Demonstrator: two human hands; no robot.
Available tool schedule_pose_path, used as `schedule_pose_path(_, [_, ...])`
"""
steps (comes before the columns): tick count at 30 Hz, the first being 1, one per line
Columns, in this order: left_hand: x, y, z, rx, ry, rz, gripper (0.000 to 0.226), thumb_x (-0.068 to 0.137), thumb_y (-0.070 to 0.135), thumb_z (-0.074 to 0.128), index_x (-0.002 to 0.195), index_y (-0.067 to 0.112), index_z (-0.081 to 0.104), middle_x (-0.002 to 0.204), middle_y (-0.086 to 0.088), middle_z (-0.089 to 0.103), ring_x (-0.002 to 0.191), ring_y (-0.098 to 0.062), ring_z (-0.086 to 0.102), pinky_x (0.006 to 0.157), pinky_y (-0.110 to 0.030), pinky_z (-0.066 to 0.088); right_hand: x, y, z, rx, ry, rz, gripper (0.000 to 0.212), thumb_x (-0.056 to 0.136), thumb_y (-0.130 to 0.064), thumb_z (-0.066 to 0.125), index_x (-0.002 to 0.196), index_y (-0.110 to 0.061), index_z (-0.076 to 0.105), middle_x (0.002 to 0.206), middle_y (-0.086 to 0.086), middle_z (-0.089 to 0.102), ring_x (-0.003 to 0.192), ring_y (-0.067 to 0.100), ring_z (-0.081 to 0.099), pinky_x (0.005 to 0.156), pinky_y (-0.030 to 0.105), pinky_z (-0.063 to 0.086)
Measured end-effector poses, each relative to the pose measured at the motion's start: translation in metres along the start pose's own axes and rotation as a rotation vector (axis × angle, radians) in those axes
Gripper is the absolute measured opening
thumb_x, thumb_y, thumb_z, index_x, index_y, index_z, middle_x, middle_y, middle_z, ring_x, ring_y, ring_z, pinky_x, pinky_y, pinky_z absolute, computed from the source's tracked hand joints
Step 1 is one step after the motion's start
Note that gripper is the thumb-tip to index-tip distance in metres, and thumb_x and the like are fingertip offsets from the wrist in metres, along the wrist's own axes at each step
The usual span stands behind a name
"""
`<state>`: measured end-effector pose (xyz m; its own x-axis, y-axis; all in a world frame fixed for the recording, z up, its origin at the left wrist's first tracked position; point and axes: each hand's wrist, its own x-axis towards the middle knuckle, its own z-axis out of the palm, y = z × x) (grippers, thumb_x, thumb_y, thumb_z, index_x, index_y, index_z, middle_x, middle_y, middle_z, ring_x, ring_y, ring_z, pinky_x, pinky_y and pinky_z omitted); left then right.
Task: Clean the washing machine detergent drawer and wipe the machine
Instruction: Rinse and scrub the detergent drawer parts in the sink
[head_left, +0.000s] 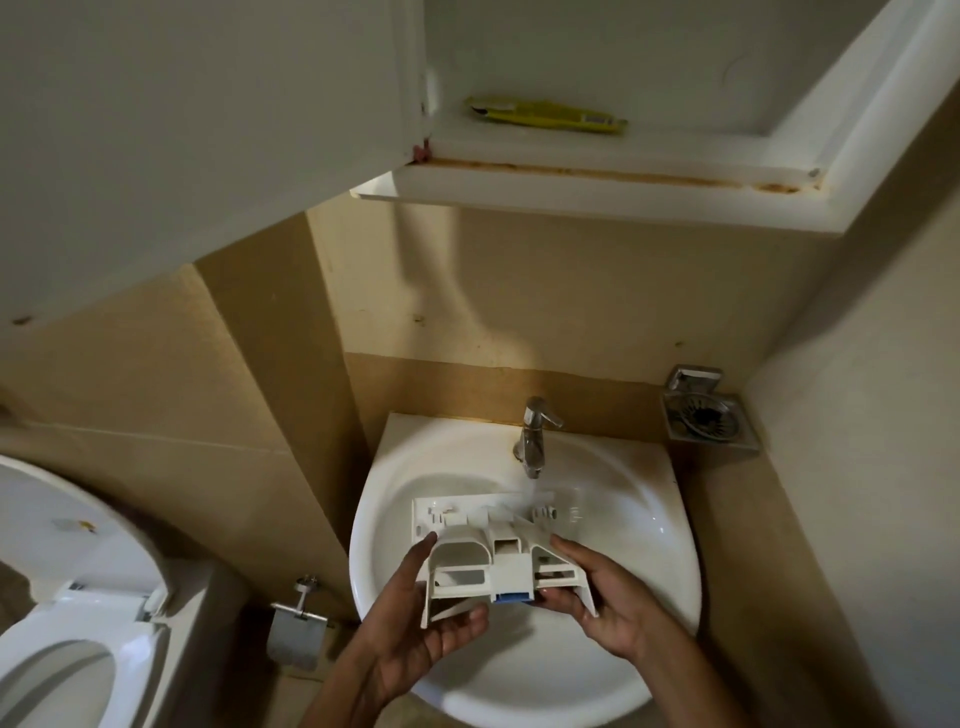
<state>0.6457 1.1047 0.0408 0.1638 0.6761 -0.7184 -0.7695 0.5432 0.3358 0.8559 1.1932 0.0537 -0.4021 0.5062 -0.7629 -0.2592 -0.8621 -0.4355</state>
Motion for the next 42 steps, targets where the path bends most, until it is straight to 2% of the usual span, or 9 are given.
schedule_pose_path(7, [-0.003,-0.004,0.009,0.11,0.062,0.002,0.064,0.087,0.045,0.068,0.124,-0.007,0.064,0.105,-0.027,0.068,0.09,-0.038,0.064,0.099,-0.059,0.049,0.001,-0.018,-0.008,-0.088,0.057,-0.054,0.029,0.089,-0.017,0.066,0.105,0.006,0.069,0.086,0.022,0.07,0.069,0.037,0.071,0.04,0.032,0.057])
schedule_pose_path(12, [-0.012,-0.007,0.002,0.143,0.046,-0.079,0.071,0.073,0.031,0.076,0.127,-0.013,0.061,0.106,-0.031,0.064,0.088,-0.042,0.06,0.084,-0.054,0.05,-0.001,-0.021,-0.003,-0.295,0.037,-0.063,0.038,0.08,-0.015,0.071,0.112,0.005,0.067,0.093,0.022,0.071,0.078,0.032,0.072,0.071,0.045,0.062])
schedule_pose_path(16, [-0.01,-0.006,0.004,0.16,0.031,-0.078,0.063,0.08,0.04,0.076,0.119,-0.009,0.068,0.102,-0.03,0.064,0.079,-0.039,0.058,0.07,-0.049,0.049,-0.005,-0.028,0.003,-0.337,0.009,-0.046,0.031,0.089,-0.012,0.066,0.113,0.006,0.067,0.09,0.021,0.071,0.073,0.031,0.072,0.058,0.041,0.063])
schedule_pose_path(21, [-0.012,-0.014,0.02,0.088,0.025,0.0,0.046,0.089,0.038,0.07,0.114,-0.002,0.074,0.112,-0.029,0.07,0.096,-0.043,0.065,0.078,-0.053,0.056,-0.012,-0.031,0.003,-0.249,0.074,-0.032,0.019,0.084,-0.015,0.07,0.092,0.003,0.068,0.073,0.016,0.067,0.059,0.027,0.068,0.051,0.036,0.061])
schedule_pose_path(25, [-0.003,-0.026,0.031,-0.008,0.081,0.04,0.046,0.09,0.036,0.069,0.121,0.002,0.071,0.11,-0.024,0.071,0.095,-0.035,0.066,0.072,-0.051,0.06,-0.02,-0.037,-0.003,-0.045,0.048,-0.067,0.057,0.083,-0.043,0.07,0.11,0.007,0.064,0.097,0.025,0.068,0.087,0.04,0.068,0.077,0.052,0.059])
schedule_pose_path(28, [-0.003,-0.036,0.044,-0.116,0.046,0.027,0.044,0.09,0.033,0.069,0.12,0.001,0.069,0.11,-0.023,0.07,0.096,-0.034,0.065,0.067,-0.046,0.061,-0.034,-0.031,-0.003,-0.049,-0.066,-0.132,0.076,0.084,-0.064,0.059,0.122,0.001,0.064,0.12,0.024,0.066,0.112,0.042,0.061,0.103,0.062,0.042])
schedule_pose_path(32, [-0.005,-0.061,0.062,-0.225,-0.014,0.021,0.052,0.085,0.034,0.068,0.122,-0.003,0.066,0.111,-0.024,0.069,0.089,-0.035,0.068,0.076,-0.046,0.058,-0.05,-0.003,0.026,-0.405,0.082,-0.434,0.046,0.079,-0.048,0.072,0.112,-0.016,0.069,0.105,0.01,0.075,0.096,0.026,0.07,0.079,0.044,0.057])
schedule_pose_path(36, [-0.001,-0.081,0.061,-0.297,-0.062,-0.087,0.062,0.094,0.04,0.062,0.132,-0.008,0.058,0.133,-0.03,0.061,0.134,-0.042,0.05,0.116,-0.054,0.034,-0.043,0.007,0.036,-0.695,0.312,-0.594,0.054,0.06,-0.027,0.091,0.105,-0.026,0.062,0.091,-0.003,0.076,0.08,0.014,0.074,0.075,0.041,0.061])
schedule_pose_path(42, [0.016,-0.085,0.052,-0.082,-0.101,-0.182,0.066,0.092,0.041,0.063,0.129,-0.013,0.058,0.128,-0.037,0.061,0.124,-0.047,0.057,0.107,-0.053,0.046,-0.038,-0.01,0.03,-1.066,0.332,-0.65,0.051,0.051,-0.021,0.077,0.098,-0.026,0.058,0.083,-0.002,0.071,0.071,0.017,0.07,0.063,0.043,0.061])
